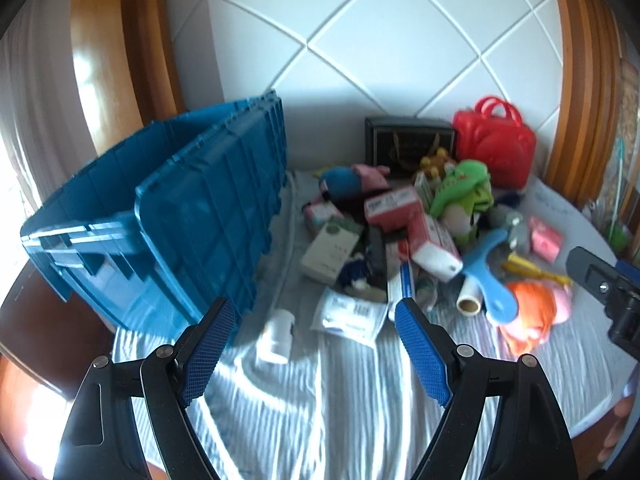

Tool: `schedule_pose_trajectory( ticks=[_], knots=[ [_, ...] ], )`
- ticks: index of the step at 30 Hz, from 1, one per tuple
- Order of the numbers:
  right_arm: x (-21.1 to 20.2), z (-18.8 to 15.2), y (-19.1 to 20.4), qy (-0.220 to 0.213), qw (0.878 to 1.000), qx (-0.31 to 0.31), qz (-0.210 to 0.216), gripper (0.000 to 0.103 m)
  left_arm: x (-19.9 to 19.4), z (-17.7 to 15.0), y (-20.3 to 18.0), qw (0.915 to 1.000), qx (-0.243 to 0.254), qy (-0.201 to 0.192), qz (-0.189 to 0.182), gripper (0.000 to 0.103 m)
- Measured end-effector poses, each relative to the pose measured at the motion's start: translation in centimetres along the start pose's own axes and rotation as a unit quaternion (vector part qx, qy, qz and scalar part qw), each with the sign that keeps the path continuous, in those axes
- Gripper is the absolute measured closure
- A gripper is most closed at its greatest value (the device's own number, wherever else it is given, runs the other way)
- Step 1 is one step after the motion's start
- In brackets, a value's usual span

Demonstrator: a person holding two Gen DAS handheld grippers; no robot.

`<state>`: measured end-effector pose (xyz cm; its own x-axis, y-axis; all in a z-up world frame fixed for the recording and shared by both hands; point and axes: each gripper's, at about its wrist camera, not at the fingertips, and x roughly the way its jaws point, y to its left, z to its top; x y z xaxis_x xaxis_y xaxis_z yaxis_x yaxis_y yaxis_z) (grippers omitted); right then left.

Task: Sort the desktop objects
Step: 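Withdraw both tools from the crate back over the table, then lower both tools onto the green frog plush and close them on it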

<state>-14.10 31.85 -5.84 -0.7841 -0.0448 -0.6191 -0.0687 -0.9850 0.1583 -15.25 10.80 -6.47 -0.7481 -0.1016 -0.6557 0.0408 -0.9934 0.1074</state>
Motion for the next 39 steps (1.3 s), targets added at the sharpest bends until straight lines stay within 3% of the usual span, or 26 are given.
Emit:
schedule_pose_trajectory(
  ticks=[9,19,27,34,39],
  knots=[
    [6.0,-1.0,-3.9,0.06,0.997,0.021,-0.046,0.0,6.7,-0.1,-2.3,0.9986,0.018,0.047,-0.017,0.02],
    [12.1,2.4,-4.7,0.08,0.994,0.031,-0.064,0.0,14.0,3.5,-4.3,0.9963,0.022,0.072,-0.042,0.02],
    [15.9,6.8,-8.1,0.084,0.994,0.032,-0.069,0.0,17.3,6.9,-7.7,0.996,0.015,0.075,-0.047,0.02],
    [20.4,11.6,-13.4,0.088,0.996,-0.006,-0.033,0.0,19.9,9.5,-15.6,0.9967,0.0,0.076,-0.028,0.02],
    [25.6,16.6,-19.3,0.106,0.991,-0.079,0.029,0.0,22.2,11.4,-23.6,0.9954,-0.044,0.085,0.007,0.02]
  ],
)
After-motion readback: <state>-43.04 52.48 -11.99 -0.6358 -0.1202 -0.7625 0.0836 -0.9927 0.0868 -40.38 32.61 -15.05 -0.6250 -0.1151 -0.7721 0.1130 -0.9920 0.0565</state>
